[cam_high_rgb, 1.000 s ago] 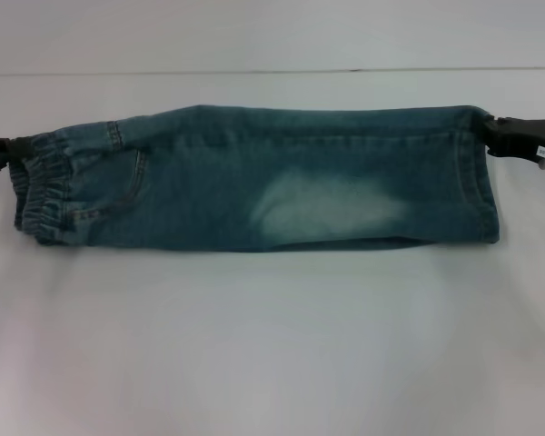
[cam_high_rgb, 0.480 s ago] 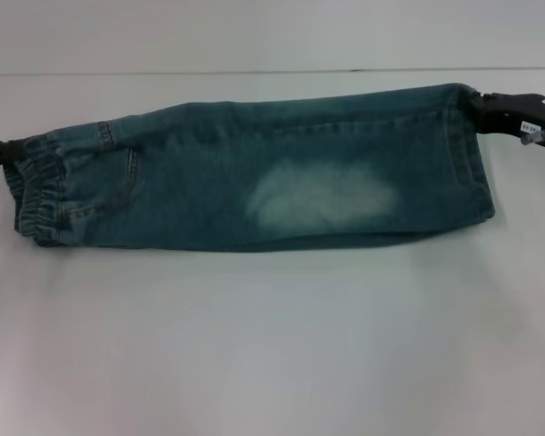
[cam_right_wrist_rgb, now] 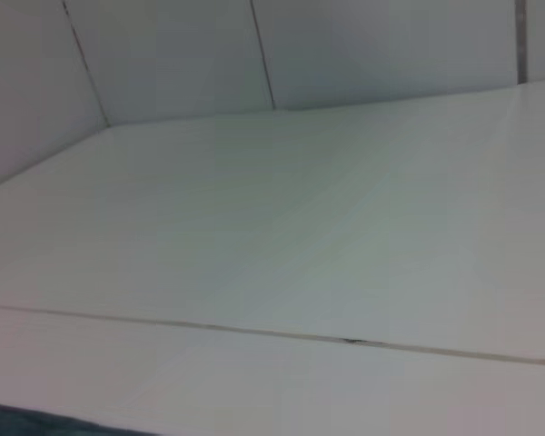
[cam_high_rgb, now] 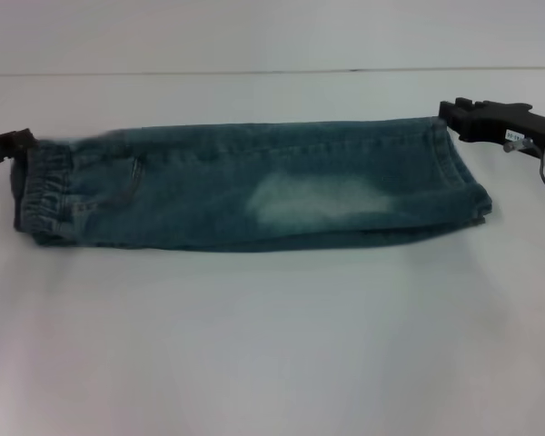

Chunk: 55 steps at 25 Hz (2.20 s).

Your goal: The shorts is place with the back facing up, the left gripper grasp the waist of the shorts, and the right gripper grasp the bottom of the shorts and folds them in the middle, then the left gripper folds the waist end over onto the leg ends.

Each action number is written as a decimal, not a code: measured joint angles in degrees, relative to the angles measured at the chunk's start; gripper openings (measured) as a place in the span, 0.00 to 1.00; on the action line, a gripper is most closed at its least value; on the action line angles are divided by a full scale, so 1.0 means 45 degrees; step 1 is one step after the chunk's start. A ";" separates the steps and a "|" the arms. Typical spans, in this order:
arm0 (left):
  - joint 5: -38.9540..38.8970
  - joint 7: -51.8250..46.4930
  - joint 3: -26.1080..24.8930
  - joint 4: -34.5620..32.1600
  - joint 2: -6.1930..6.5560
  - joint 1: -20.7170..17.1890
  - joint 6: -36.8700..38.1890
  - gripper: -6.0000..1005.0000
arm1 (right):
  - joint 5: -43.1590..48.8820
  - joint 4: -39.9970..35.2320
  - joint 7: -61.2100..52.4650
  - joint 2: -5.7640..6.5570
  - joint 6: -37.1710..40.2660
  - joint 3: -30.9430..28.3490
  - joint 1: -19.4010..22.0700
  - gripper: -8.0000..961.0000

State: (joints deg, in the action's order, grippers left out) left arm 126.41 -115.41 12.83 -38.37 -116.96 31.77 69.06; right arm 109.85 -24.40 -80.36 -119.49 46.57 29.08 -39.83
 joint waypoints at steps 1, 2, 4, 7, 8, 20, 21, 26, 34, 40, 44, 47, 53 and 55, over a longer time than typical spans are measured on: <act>-0.0024 0.0106 0.0000 0.0019 -0.0010 -0.0021 -0.0133 0.16 | 0.0001 0.0008 0.0005 0.0000 -0.0011 0.0025 0.0000 0.10; -0.0072 0.0208 0.0000 0.0026 -0.0023 -0.0050 -0.0242 0.23 | 0.0000 0.0009 0.0009 0.0000 -0.0024 0.0053 0.0002 0.14; -0.0167 0.0433 -0.0018 0.0036 -0.0037 -0.0122 -0.0467 0.32 | -0.0011 0.0012 0.0012 0.0003 -0.0029 0.0122 0.0018 0.22; -0.0415 0.0937 -0.0053 0.0102 -0.0060 -0.0240 -0.0642 0.38 | -0.0048 0.0012 0.0012 0.0019 0.0098 0.0132 0.0064 0.34; -0.0456 0.1038 -0.0051 0.0103 -0.0058 -0.0283 -0.0626 0.40 | -0.0052 -0.0008 -0.0013 0.0022 0.0295 0.0107 0.0094 0.38; -0.0008 0.1652 0.0362 -0.0928 0.0436 -0.1112 0.2043 0.77 | 0.0057 -0.2099 -0.1852 0.1376 1.1191 0.0342 0.1663 0.94; 0.0167 0.1659 0.0456 -0.1001 0.0441 -0.1119 0.2083 0.80 | 0.0098 -0.2124 -0.1954 0.1537 1.2041 0.0465 0.1711 0.98; 0.1231 0.1936 0.1176 -0.1190 0.0409 -0.1036 0.1883 0.92 | 0.1100 -0.2179 -0.2483 0.1952 1.4539 0.0848 0.1853 0.98; 0.1602 0.2125 0.3054 -0.1218 0.0224 -0.0898 -0.0302 0.92 | 0.2182 -0.2310 -0.2787 0.1609 1.4328 0.0859 0.2024 0.98; 0.1956 0.2186 0.4044 -0.1120 0.0136 -0.0730 -0.1044 0.92 | 0.2195 -0.2289 -0.2776 0.1504 1.4051 0.0843 0.2102 0.98; 0.2100 0.2192 0.4172 -0.1019 0.0120 -0.0647 -0.1117 0.92 | 0.2202 -0.2231 -0.2794 0.1482 1.3737 0.0875 0.2108 0.98; 0.2068 0.2289 0.4177 -0.1054 0.0098 -0.0657 -0.1049 0.90 | 0.2214 -0.2207 -0.2794 0.1433 1.3494 0.0928 0.2097 0.98; 0.1844 0.2790 0.4042 -0.1309 -0.0108 -0.0830 -0.0901 0.85 | 0.2324 -0.2194 -0.2793 0.1344 1.3249 0.0941 0.2064 0.98; 0.1791 0.2863 0.4032 -0.1418 -0.0188 -0.0867 -0.0904 0.83 | 0.2383 -0.2194 -0.2792 0.1325 1.3196 0.0941 0.2053 0.97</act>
State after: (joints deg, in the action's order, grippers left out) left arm 134.48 -102.53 30.97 -44.75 -117.81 27.87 64.99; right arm 120.57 -34.27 -92.92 -113.52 105.94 33.32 -30.59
